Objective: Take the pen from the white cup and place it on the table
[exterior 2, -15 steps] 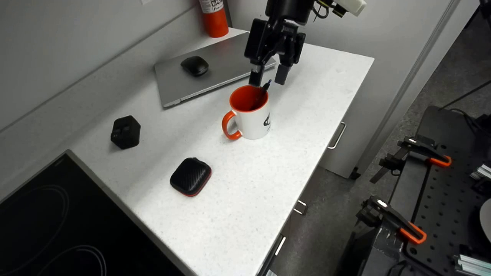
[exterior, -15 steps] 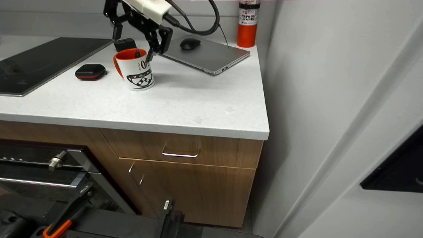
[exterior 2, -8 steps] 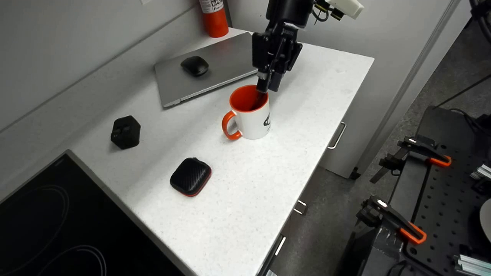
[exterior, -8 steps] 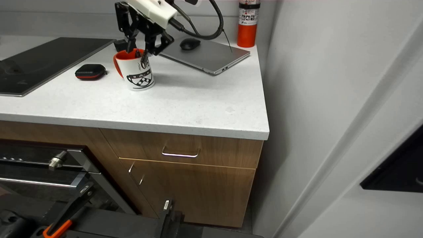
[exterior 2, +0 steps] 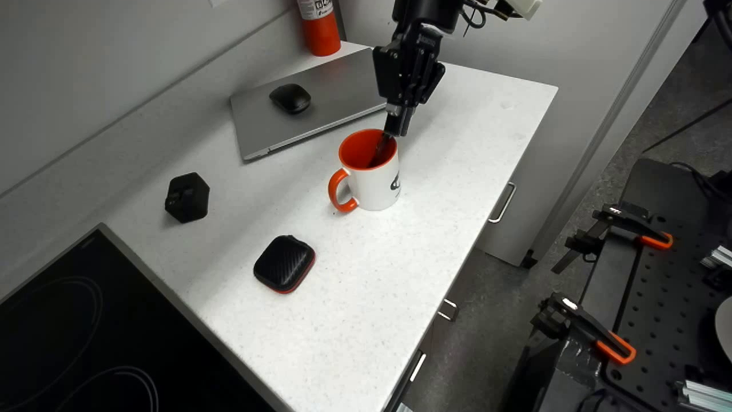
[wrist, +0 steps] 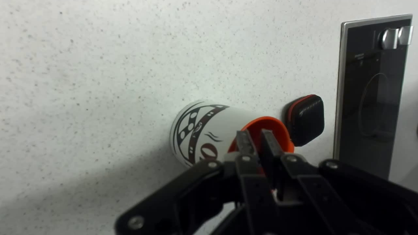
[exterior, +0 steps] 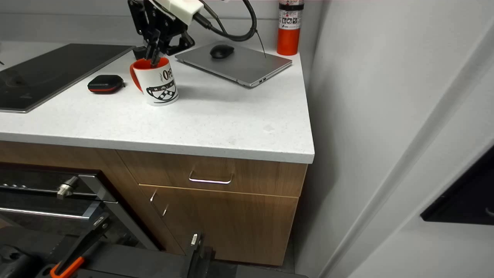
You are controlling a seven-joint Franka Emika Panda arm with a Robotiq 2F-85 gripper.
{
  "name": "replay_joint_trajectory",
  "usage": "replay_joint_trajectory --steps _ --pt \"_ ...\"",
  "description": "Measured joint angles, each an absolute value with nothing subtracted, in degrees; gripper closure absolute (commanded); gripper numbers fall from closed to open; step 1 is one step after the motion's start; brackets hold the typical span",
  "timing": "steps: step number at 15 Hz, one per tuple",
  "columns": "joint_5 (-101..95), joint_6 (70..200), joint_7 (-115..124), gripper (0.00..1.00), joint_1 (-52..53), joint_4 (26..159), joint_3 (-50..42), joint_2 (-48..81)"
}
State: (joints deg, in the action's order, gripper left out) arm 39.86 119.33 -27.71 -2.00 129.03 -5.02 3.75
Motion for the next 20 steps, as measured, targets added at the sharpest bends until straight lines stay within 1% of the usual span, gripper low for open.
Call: replay_joint_trajectory --steps 3,6,10,13,20 --pt "39.8 119.3 -27.7 0.97 -2.0 129.4 -4.5 0.5" --pt "39.3 119.4 -27.7 0.97 -2.0 131.5 -4.6 -5.7" --pt "39.1 121.2 -27.7 0.97 -2.7 137.5 -6.0 -15.5" --pt "38.7 124.2 -27.7 0.97 -3.7 142.7 -8.0 -20.0" --pt "39.7 143.0 -27.4 0.97 -3.8 150.3 -9.1 -17.0"
